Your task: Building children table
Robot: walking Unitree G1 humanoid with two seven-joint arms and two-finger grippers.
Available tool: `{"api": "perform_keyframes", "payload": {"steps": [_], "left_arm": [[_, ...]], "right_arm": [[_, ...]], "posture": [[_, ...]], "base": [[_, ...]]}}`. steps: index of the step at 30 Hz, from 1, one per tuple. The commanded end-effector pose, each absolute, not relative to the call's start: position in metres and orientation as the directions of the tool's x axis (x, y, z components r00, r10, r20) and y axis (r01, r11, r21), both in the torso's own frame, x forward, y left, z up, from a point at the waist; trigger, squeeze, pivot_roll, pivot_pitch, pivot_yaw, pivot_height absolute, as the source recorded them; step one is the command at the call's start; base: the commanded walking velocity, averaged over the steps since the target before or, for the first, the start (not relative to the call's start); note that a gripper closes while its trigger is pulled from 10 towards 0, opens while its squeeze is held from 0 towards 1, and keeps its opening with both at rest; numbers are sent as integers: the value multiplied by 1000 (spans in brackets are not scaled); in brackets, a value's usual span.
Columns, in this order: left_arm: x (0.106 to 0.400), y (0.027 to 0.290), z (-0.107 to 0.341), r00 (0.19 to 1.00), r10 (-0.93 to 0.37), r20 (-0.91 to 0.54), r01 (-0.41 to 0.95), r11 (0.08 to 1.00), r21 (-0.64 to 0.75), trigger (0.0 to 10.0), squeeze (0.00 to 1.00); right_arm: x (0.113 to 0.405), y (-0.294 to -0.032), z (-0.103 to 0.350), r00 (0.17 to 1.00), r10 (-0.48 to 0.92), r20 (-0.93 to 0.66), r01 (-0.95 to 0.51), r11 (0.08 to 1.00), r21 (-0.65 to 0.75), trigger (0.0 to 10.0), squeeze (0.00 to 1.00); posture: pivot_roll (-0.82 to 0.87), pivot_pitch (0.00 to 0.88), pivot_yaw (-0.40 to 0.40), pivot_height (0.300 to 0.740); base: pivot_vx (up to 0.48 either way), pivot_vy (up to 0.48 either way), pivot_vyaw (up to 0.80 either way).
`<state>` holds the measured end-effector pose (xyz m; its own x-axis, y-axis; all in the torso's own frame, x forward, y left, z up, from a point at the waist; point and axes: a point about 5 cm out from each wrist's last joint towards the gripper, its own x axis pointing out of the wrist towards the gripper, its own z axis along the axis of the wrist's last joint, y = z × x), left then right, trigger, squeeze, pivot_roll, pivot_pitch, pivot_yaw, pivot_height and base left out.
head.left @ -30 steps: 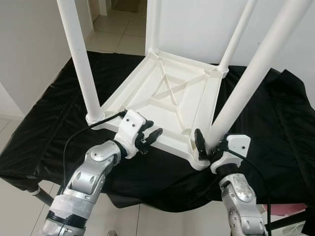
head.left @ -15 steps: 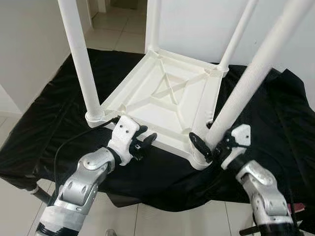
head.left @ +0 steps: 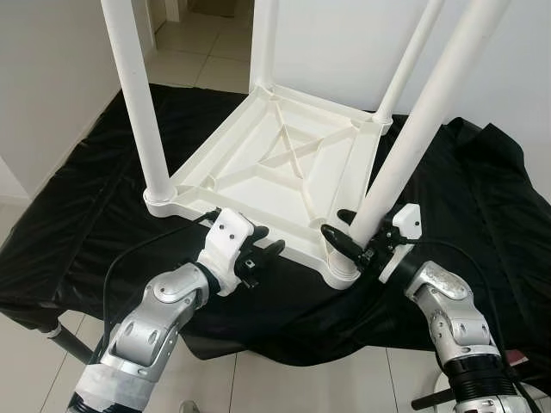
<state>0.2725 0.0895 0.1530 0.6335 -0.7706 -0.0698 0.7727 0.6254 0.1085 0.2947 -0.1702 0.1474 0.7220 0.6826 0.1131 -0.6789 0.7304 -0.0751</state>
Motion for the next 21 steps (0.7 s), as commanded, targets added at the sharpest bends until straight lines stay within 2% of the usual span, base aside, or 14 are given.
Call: {"api": "perform_keyframes", "payload": {"steps": [1,7,8,21], "left_arm": [[269,83,154,576,-814,-77,816,568,109,10000,0],[267,81,153,569,-818,-83,821,562,99,10000,0],[266,81,151,568,-819,-86,823,560,97,10000,0],[265,80,148,569,-818,-85,822,564,77,10000,0]], "right_arm": [[293,-172,141,724,685,76,-683,728,-60,0,0],[289,-173,140,722,686,87,-686,727,-44,0,0],[287,-173,139,730,677,94,-677,735,-37,10000,0],[271,-163,145,840,509,188,-524,851,39,10000,0]], "posture": [[34,45,-107,740],[31,49,-104,740],[29,50,-103,740],[22,56,-108,740]], "base": [[0,0,0],[0,0,0],[0,0,0],[0,0,0]]}}
